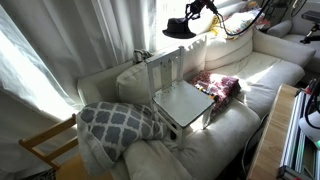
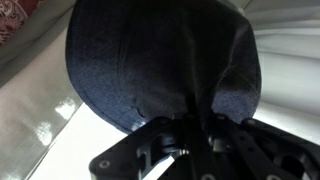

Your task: Hang the black hat on the right side of the backrest of the white chair

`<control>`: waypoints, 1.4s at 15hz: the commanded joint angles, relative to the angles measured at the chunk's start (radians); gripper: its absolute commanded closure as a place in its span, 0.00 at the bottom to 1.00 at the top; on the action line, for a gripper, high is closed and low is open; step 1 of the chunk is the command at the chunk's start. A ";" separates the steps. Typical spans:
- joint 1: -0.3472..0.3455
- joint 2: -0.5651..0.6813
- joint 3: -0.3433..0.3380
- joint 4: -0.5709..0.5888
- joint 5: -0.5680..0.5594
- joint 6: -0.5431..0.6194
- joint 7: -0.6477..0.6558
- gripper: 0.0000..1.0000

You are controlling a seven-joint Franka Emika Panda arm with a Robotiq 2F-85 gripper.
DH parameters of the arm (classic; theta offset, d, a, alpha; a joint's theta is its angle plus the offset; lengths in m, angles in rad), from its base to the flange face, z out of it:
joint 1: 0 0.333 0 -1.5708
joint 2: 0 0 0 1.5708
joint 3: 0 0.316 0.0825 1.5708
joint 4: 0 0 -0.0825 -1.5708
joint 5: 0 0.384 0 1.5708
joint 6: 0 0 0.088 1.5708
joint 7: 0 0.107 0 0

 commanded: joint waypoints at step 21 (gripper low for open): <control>-0.093 -0.135 0.057 -0.173 0.071 -0.100 -0.113 0.93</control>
